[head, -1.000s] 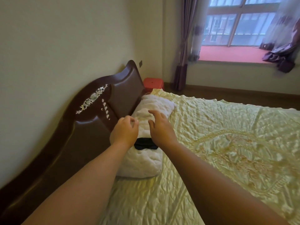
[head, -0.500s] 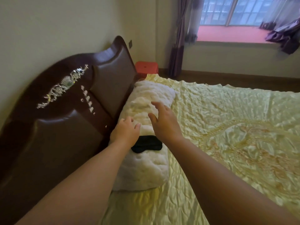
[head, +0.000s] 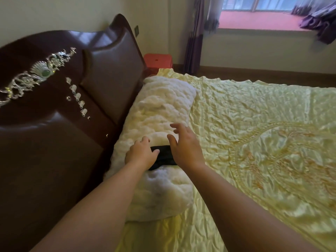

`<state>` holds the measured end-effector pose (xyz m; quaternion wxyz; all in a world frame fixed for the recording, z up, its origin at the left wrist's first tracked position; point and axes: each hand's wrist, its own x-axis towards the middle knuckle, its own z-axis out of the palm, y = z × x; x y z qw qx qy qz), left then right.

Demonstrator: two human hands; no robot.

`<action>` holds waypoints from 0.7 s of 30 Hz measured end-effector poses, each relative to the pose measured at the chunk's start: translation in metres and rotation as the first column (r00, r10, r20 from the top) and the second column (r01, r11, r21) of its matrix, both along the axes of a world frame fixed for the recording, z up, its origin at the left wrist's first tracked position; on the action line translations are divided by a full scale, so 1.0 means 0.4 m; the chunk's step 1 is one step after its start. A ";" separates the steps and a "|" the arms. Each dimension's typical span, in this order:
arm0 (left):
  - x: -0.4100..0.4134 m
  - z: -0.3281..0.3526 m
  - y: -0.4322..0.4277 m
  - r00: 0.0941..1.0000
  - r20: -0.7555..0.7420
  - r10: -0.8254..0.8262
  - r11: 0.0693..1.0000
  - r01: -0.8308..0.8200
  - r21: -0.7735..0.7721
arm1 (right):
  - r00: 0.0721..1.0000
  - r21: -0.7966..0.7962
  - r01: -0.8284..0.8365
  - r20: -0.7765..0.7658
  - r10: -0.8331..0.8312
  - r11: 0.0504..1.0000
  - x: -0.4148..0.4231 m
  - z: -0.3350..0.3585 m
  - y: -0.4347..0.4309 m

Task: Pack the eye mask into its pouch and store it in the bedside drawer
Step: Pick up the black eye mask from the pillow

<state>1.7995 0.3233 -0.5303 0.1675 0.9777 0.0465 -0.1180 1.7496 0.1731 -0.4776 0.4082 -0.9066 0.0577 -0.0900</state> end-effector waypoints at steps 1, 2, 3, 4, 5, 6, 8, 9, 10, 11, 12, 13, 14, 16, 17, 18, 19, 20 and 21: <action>0.006 -0.016 -0.005 1.000 -0.019 -0.016 1.000 0.016 0.019 | 1.000 -0.013 -0.006 -0.010 0.006 1.000 0.005 -0.009 -0.010; 0.013 -0.029 -0.009 0.999 -0.041 -0.016 0.999 0.018 0.033 | 1.000 -0.022 -0.008 -0.018 0.007 1.000 0.011 -0.017 -0.020; 0.018 -0.042 -0.013 0.998 -0.061 -0.007 0.999 0.010 0.038 | 1.000 -0.028 -0.004 -0.024 0.003 1.000 0.015 -0.024 -0.031; 0.023 -0.053 -0.016 0.997 -0.073 0.004 0.999 -0.001 0.037 | 1.000 -0.035 0.002 -0.027 -0.003 0.999 0.017 -0.031 -0.042; 0.026 -0.063 -0.019 0.997 -0.076 0.014 0.999 -0.012 0.036 | 1.000 -0.042 0.008 -0.029 -0.009 0.999 0.018 -0.037 -0.053; 0.027 -0.070 -0.022 0.997 -0.072 0.021 0.999 -0.018 0.046 | 1.000 -0.046 0.010 -0.028 -0.012 0.999 0.018 -0.043 -0.062; 0.027 -0.080 -0.032 0.998 -0.065 0.017 0.993 -0.009 0.122 | 0.999 -0.047 0.015 -0.031 -0.017 0.999 0.015 -0.053 -0.076; 0.025 -0.081 -0.038 0.998 -0.064 0.012 0.986 -0.001 0.168 | 0.999 -0.045 0.018 -0.037 -0.020 0.999 0.013 -0.056 -0.082; 0.023 -0.081 -0.044 0.998 -0.063 0.006 0.980 0.007 0.201 | 0.999 -0.042 0.021 -0.045 -0.023 0.999 0.011 -0.059 -0.087; 0.020 -0.081 -0.052 0.998 -0.060 -0.003 0.977 0.016 0.213 | 0.998 -0.039 0.025 -0.053 -0.027 0.999 0.007 -0.061 -0.093; 0.016 -0.079 -0.059 0.998 -0.057 -0.018 0.978 0.030 0.205 | 0.998 -0.040 0.027 -0.059 -0.029 0.999 0.004 -0.062 -0.097; 0.012 -0.077 -0.065 0.998 -0.055 -0.041 0.982 0.050 0.181 | 0.997 -0.042 0.030 -0.065 -0.033 0.999 0.000 -0.062 -0.101; 0.007 -0.073 -0.072 0.996 -0.054 -0.068 0.986 0.075 0.148 | 0.997 -0.040 0.034 -0.072 -0.037 0.999 -0.004 -0.060 -0.104; -0.002 -0.059 -0.083 0.993 -0.042 -0.113 0.991 0.116 0.073 | 0.995 -0.021 0.050 -0.090 -0.052 0.999 -0.013 -0.052 -0.108; -0.006 -0.048 -0.087 0.992 -0.032 -0.125 0.991 0.126 0.035 | 0.993 -0.012 0.057 -0.100 -0.058 0.998 -0.018 -0.047 -0.109; -0.010 -0.033 -0.091 0.992 -0.023 -0.126 0.992 0.126 -0.003 | 0.992 -0.009 0.061 -0.111 -0.062 0.998 -0.023 -0.040 -0.110; -0.013 -0.017 -0.094 0.993 -0.014 -0.116 0.992 0.116 -0.043 | 0.991 -0.012 0.060 -0.123 -0.062 0.998 -0.029 -0.032 -0.112; -0.016 0.001 -0.096 0.995 -0.007 -0.102 0.991 0.101 -0.087 | 0.989 -0.015 0.057 -0.137 -0.058 0.998 -0.035 -0.024 -0.113; -0.021 0.020 -0.098 0.996 -0.001 -0.085 0.987 0.084 -0.135 | 0.987 -0.013 0.055 -0.152 -0.056 0.998 -0.041 -0.014 -0.114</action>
